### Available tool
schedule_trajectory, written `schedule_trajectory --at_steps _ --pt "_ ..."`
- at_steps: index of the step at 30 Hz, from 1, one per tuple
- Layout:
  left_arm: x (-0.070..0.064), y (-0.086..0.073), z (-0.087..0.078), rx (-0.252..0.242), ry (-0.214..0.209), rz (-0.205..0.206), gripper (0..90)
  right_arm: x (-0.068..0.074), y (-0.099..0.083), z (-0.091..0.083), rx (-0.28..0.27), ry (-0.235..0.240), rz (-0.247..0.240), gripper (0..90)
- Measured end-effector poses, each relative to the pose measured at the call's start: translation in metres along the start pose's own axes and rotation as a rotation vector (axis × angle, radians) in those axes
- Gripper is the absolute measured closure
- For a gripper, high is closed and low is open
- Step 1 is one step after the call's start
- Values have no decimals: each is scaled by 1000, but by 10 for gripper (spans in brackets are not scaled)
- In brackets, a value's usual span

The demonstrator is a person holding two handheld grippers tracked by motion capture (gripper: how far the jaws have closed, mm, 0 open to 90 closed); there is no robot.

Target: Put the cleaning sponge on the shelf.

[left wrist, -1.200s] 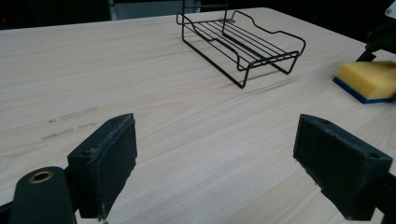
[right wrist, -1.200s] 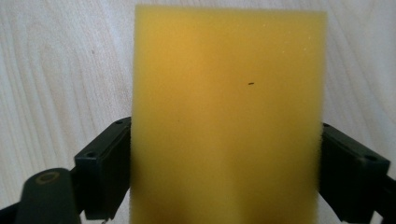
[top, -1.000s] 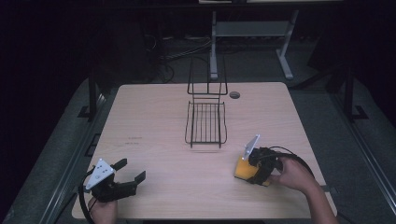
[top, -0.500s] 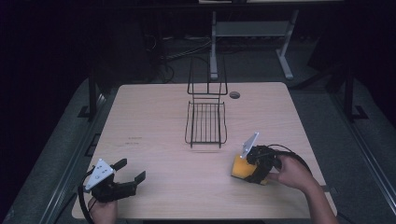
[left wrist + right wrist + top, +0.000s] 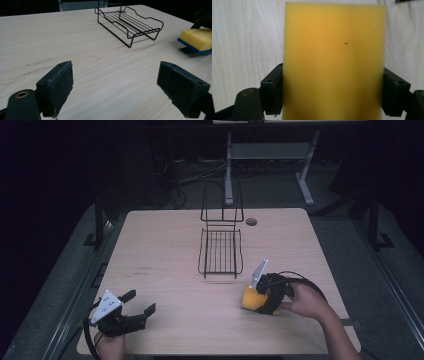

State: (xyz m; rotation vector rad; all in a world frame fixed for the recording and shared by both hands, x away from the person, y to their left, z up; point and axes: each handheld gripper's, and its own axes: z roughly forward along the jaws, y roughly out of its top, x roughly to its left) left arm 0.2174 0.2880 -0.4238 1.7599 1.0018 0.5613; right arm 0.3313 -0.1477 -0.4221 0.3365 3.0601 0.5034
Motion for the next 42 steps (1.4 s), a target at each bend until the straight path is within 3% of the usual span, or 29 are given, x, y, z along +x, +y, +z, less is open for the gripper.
schedule_trajectory --at_steps 18,42 --pt "0 0 1 1 -4 0 128 -1 24 -2 -2 20 -38 219" --pt "1 0 1 1 -4 -1 128 -2 63 1 5 35 -123 219"
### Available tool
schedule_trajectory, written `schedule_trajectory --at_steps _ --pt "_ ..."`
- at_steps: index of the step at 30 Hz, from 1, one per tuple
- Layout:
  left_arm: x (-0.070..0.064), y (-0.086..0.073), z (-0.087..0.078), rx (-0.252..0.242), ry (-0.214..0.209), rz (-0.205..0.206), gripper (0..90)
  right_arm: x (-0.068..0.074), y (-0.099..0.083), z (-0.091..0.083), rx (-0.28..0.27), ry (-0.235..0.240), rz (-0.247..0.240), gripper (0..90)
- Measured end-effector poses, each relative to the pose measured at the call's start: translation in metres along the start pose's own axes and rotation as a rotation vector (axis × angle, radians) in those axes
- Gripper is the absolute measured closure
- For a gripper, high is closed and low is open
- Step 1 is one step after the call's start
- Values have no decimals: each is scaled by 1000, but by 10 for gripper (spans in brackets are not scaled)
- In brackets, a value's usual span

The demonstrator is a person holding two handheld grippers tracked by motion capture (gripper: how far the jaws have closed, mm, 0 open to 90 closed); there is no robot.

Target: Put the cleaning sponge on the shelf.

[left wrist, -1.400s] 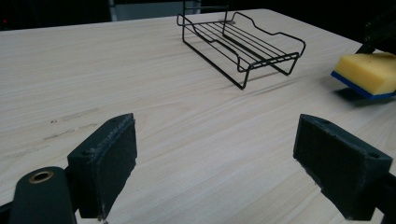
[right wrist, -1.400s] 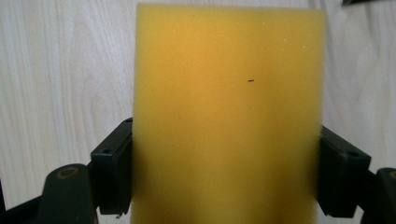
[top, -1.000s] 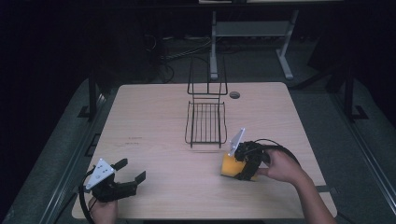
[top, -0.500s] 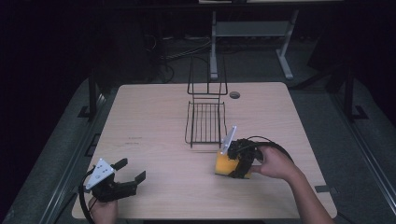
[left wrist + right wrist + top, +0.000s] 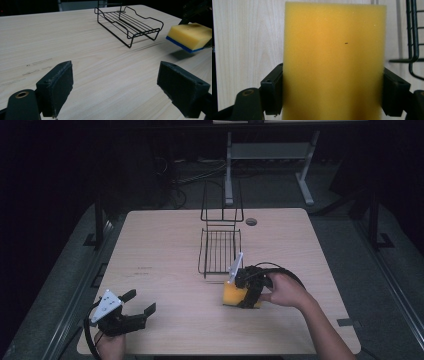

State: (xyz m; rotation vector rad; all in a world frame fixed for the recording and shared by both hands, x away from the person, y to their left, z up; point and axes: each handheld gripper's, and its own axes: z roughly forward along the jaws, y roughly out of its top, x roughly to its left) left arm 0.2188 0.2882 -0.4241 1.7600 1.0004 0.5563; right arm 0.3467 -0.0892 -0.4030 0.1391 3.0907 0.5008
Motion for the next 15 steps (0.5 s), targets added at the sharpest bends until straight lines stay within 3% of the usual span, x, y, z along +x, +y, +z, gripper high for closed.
schedule_trajectory --at_steps 15 --pt "-1 0 1 3 -2 0 128 -9 23 1 0 4 -38 219"
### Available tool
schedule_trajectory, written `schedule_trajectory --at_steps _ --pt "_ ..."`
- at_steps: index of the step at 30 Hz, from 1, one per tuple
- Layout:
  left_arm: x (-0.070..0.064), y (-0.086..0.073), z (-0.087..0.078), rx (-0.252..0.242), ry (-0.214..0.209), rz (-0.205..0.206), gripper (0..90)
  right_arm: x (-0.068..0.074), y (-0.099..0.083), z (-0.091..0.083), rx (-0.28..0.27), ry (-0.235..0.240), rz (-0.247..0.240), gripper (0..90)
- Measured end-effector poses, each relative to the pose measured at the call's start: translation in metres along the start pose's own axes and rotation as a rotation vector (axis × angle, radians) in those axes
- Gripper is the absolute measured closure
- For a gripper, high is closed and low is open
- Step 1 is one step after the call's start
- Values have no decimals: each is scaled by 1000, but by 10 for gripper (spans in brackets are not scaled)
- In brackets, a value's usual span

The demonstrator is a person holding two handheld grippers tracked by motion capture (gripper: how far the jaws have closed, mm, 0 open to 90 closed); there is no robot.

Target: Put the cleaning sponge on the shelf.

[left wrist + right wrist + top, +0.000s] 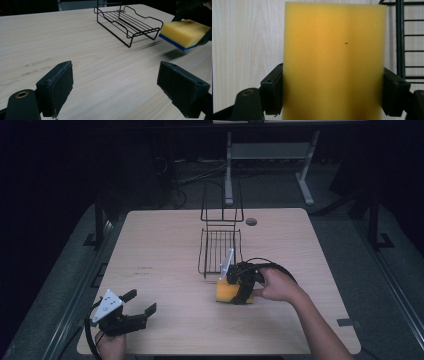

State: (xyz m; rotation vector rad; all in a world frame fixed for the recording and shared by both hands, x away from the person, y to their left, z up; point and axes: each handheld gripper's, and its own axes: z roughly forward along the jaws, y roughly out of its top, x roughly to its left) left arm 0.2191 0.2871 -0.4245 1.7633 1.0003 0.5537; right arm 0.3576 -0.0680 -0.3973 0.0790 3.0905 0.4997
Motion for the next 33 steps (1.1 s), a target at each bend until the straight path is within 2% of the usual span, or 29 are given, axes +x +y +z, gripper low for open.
schedule_trajectory --at_steps 15,22,27,29,33 --pt "-2 0 2 8 -4 10 128 -11 14 3 12 12 -4 219" --pt "-2 0 2 8 -3 10 128 -15 19 -1 -5 7 -8 219" --pt "-2 0 2 7 -3 10 128 -21 22 -5 -8 2 0 219" --pt "-2 0 2 8 -4 11 128 -25 24 -5 -9 0 -11 219" --pt "-2 0 2 8 -2 12 128 -30 26 -4 -17 12 2 219"
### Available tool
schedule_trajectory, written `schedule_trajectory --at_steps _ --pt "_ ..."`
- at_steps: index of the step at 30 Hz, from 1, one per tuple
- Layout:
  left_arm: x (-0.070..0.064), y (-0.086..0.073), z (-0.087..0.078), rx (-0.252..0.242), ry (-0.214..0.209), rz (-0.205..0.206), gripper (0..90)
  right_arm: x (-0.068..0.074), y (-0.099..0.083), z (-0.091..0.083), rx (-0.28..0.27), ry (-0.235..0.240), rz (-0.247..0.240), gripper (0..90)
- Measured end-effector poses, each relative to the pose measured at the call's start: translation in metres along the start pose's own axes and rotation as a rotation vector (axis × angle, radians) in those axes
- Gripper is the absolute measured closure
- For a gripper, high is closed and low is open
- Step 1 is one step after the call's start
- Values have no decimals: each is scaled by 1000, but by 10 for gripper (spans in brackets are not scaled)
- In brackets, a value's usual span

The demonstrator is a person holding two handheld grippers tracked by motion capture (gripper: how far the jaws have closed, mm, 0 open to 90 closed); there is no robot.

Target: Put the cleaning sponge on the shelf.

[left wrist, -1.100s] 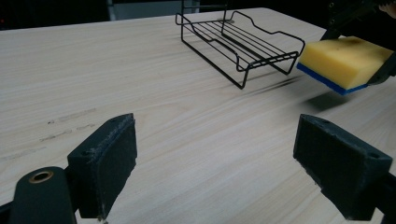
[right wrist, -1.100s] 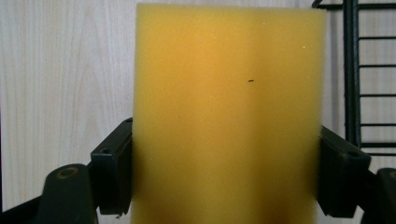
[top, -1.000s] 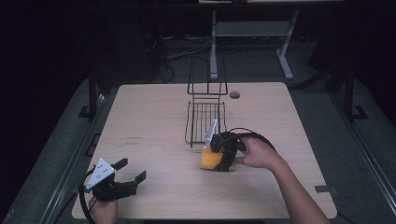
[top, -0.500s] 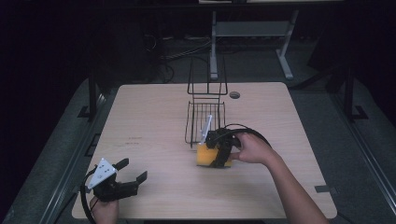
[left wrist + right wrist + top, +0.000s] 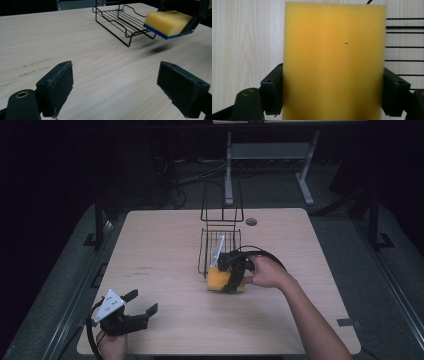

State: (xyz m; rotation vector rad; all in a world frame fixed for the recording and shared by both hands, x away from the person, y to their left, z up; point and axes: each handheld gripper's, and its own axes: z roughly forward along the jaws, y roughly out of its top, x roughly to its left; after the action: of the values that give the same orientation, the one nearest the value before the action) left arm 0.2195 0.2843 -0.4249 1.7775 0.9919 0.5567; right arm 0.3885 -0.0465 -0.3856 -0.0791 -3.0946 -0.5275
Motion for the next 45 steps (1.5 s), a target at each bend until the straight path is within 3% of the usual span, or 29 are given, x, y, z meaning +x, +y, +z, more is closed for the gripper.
schedule_trajectory --at_steps 13,16,23,24,29,45 --pt "1 0 0 -7 0 -9 128 -12 7 1 12 2 -2 219" --pt "1 0 0 -5 -1 -10 128 -16 8 0 45 -7 5 219" --pt "1 0 1 -1 -2 -5 128 -24 11 -1 32 4 4 219" --pt "1 0 1 -3 -1 -5 128 -26 12 0 51 -5 11 219" --pt "1 0 1 1 -2 -7 128 -31 14 2 38 2 2 219" --pt "2 0 0 -2 -2 -10 128 -51 11 9 25 22 48 219"
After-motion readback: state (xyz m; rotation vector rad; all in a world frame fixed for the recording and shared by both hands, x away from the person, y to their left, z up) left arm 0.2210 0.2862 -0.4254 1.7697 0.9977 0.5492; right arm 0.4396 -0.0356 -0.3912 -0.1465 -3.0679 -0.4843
